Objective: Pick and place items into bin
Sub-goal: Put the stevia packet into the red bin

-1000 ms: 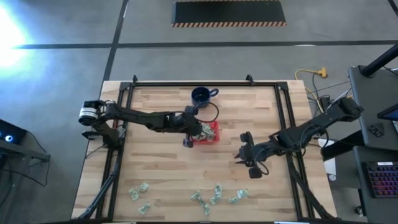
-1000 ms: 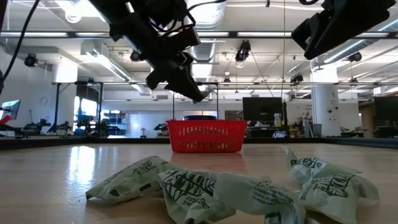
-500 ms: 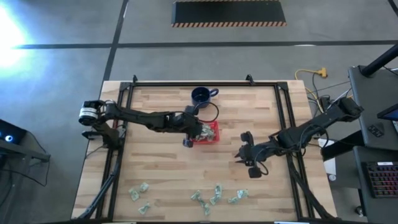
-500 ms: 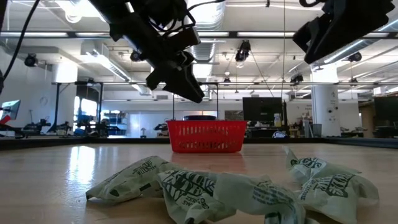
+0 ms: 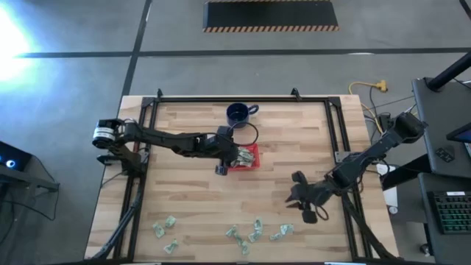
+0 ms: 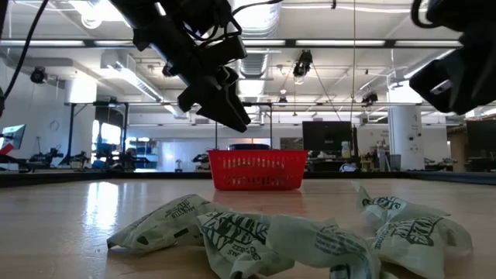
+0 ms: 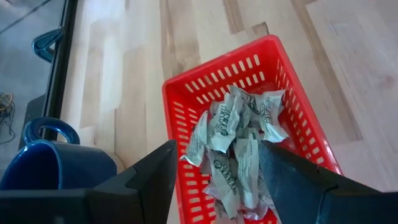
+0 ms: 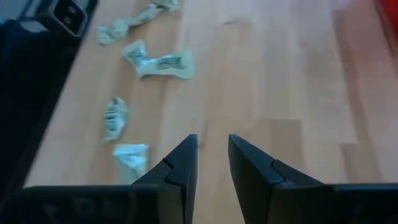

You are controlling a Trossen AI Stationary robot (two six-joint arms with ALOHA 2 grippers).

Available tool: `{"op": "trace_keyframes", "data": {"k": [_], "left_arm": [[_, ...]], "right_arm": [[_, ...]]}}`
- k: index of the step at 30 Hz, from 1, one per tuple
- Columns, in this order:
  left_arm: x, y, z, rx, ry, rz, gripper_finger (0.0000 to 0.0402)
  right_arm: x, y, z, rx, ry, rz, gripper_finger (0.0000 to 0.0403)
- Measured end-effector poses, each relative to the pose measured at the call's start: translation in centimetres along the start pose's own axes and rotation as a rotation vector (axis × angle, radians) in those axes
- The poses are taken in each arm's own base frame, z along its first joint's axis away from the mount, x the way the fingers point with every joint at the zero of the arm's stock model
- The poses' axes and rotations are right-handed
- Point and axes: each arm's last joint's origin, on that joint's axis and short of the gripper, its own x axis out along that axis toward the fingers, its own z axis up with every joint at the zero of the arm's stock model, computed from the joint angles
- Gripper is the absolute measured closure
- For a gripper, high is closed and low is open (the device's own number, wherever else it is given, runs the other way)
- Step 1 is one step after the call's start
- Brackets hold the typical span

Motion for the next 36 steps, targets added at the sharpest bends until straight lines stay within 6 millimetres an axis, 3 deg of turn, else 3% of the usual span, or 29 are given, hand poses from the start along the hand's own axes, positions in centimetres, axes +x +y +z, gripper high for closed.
{"op": "trace_keyframes", "data": {"k": [7, 15, 22, 31, 36], "left_arm": [[0.0, -0.1, -0.1, -0.049, 0.013, -0.007, 0.0191], [-0.1, -0.5, -0.6, -0.094, 0.066, -0.033, 0.0191], [-0.5, -0.9, -0.3, -0.100, 0.050, -0.040, 0.0191], [-0.6, -1.1, -0.2, -0.121, 0.049, -0.044, 0.0191], [-0.6, -1.2, -0.2, -0.119, 0.053, -0.047, 0.0191]], "right_arm": [[1.4, 2.2, -1.4, -0.030, -0.066, 0.032, 0.0320], [5.2, 5.5, -1.5, -0.122, 0.103, -0.037, 0.0324], [6.0, 8.3, -1.1, -0.158, 0.284, -0.155, 0.0317], [7.5, 10.1, -0.6, -0.150, 0.311, -0.158, 0.0267], [7.7, 9.9, -1.2, -0.104, 0.380, -0.158, 0.0226]]}}
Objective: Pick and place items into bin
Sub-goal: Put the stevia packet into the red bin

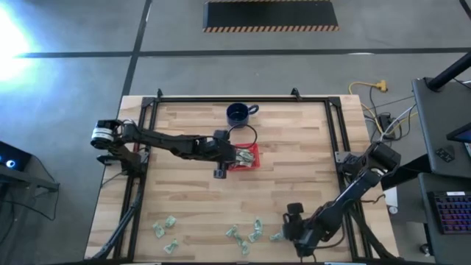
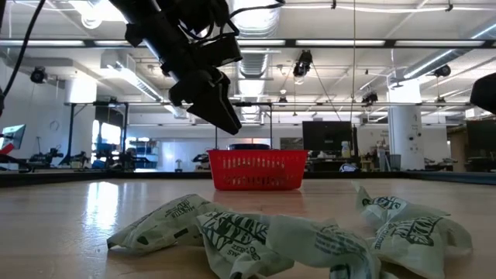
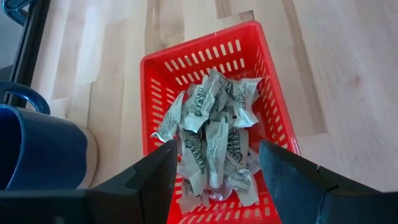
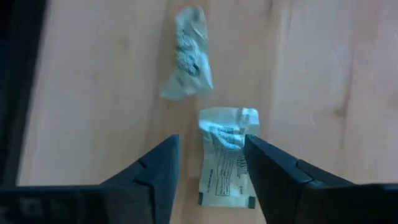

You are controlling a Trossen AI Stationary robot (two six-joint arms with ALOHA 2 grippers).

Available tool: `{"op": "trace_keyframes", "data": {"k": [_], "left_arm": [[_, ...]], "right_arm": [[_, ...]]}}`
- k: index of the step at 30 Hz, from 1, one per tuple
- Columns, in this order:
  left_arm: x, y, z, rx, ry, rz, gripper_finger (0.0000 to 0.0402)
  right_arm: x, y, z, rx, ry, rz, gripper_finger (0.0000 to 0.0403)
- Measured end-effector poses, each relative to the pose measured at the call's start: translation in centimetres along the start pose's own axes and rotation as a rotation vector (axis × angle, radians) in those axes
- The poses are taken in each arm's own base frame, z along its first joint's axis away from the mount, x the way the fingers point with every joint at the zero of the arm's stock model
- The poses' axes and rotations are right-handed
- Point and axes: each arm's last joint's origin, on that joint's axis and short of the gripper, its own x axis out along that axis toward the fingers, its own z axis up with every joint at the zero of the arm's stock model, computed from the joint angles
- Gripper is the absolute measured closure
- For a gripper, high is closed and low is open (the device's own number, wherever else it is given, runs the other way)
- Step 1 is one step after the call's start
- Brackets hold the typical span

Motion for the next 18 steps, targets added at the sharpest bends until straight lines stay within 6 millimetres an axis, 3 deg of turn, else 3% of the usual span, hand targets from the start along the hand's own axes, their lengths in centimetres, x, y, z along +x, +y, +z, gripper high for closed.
{"op": "trace_keyframes", "data": {"k": [4, 8, 12, 18], "left_arm": [[0.0, 0.0, 0.0, 0.000, 0.000, 0.001, 0.0191], [0.0, 0.0, 0.0, 0.000, 0.001, 0.003, 0.0191], [0.0, -0.1, 0.0, -0.013, 0.001, 0.001, 0.0191], [-0.1, -0.5, -0.2, -0.020, 0.022, -0.012, 0.0191]], "right_arm": [[0.0, -0.3, -0.3, 0.035, 0.034, -0.031, 0.0207], [0.0, -0.7, -0.7, 0.035, 0.068, -0.070, 0.0213], [0.0, -1.0, -0.9, 0.031, 0.079, -0.109, 0.0247], [0.0, -1.5, -1.0, -0.021, 0.053, -0.181, 0.0330]]}}
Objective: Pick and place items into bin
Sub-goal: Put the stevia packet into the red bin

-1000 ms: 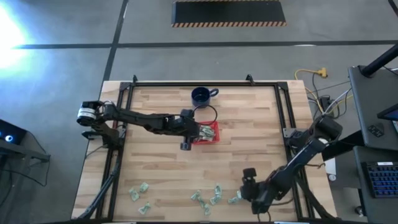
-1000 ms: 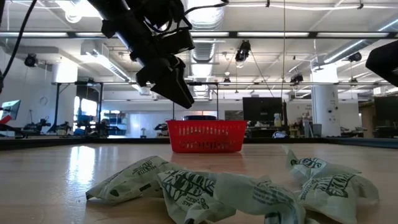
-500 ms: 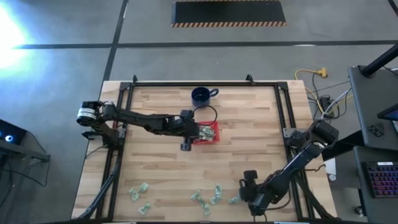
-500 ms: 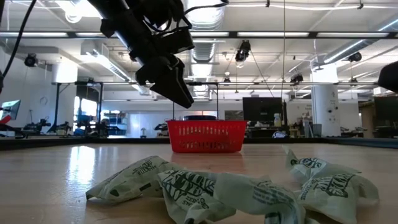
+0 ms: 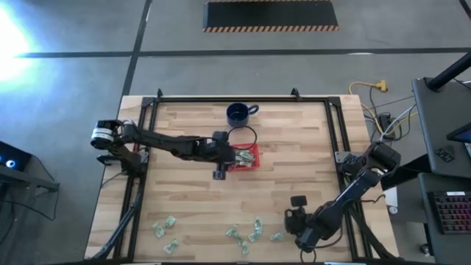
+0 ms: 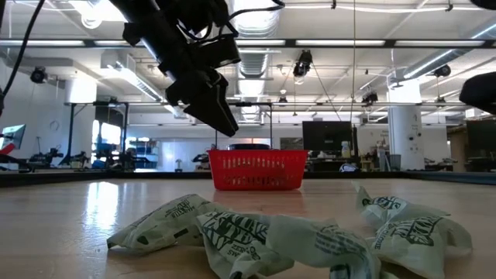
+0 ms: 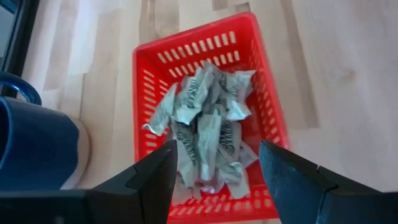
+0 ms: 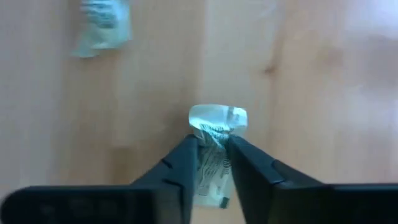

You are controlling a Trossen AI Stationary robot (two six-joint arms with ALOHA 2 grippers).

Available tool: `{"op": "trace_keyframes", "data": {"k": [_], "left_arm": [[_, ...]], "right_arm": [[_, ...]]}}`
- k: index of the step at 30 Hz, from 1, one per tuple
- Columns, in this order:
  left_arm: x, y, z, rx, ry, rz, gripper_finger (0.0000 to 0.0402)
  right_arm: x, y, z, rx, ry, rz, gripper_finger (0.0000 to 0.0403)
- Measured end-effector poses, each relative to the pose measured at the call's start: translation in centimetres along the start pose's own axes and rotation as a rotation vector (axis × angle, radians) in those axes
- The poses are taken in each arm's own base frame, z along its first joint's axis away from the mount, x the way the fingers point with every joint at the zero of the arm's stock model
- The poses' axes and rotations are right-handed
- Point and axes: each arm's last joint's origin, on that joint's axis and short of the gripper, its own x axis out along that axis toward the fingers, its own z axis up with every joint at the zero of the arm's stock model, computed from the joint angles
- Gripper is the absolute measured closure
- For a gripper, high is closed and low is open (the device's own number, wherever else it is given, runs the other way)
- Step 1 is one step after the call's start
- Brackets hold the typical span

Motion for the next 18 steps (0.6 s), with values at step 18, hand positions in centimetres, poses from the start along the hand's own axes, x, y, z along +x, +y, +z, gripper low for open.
{"op": "trace_keyframes", "data": {"k": [18], "left_arm": [[-10.0, -3.9, 1.3, -0.028, -0.158, -0.110, 0.0191]], "right_arm": [[-1.7, -5.8, 4.2, -0.079, -0.269, -0.391, 0.0394]]}}
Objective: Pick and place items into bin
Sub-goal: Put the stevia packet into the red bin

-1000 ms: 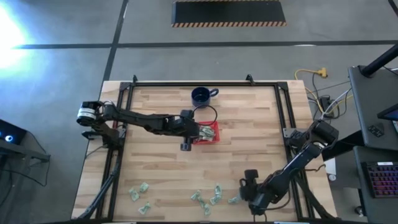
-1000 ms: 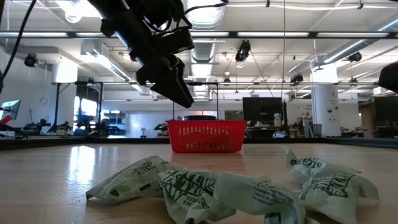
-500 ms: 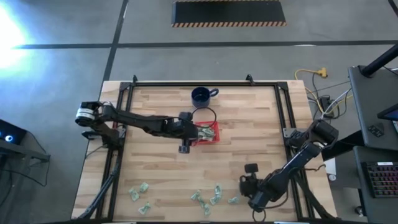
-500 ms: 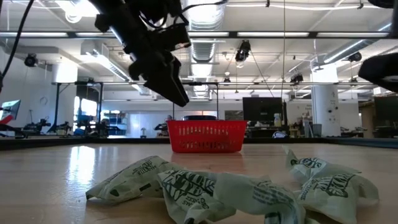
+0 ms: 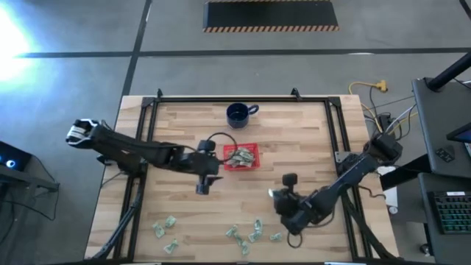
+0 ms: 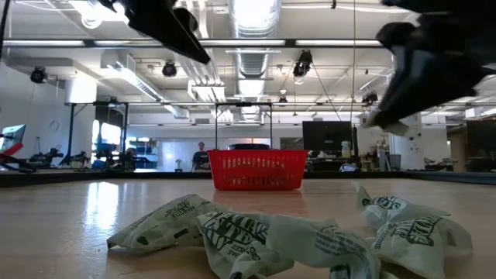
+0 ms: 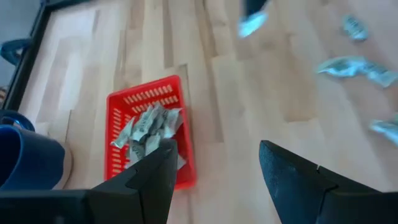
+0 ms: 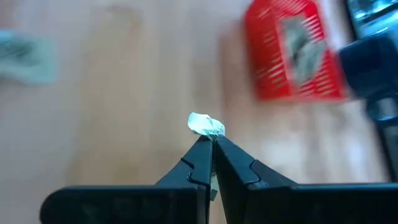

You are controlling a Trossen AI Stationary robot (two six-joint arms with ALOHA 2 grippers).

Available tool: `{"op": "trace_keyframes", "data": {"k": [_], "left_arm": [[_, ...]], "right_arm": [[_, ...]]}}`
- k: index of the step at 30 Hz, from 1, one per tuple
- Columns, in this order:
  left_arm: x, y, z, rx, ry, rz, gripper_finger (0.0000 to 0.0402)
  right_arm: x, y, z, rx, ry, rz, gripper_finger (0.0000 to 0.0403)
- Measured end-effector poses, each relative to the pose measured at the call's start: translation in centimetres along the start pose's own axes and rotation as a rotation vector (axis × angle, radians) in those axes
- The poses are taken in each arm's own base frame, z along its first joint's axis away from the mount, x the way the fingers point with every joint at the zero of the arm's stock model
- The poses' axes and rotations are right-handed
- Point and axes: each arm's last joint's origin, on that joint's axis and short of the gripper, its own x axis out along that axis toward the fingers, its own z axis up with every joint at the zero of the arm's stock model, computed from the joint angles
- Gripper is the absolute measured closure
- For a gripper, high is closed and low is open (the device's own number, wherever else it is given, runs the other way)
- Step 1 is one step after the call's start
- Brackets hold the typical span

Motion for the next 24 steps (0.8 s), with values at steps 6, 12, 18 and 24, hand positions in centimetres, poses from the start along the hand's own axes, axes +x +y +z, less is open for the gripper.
{"op": "trace_keyframes", "data": {"k": [6, 12, 18, 24], "left_arm": [[-2.9, -2.6, -0.5, -0.037, 0.015, 0.016, 0.0191], [-4.2, -4.8, -2.1, -0.099, 0.110, 0.051, 0.0191], [-4.1, -6.9, -3.2, -0.163, 0.185, 0.046, 0.0191], [-3.1, -9.2, -4.1, -0.172, 0.239, 0.041, 0.0191]], "right_arm": [[1.9, -3.4, 1.7, -0.017, 0.000, -0.065, 0.0394], [4.4, -6.3, 3.6, -0.022, -0.040, -0.078, 0.0394], [7.0, -9.5, 5.0, -0.035, -0.093, 0.027, 0.0394], [9.2, -12.9, 5.1, 0.023, -0.091, 0.065, 0.0394]]}}
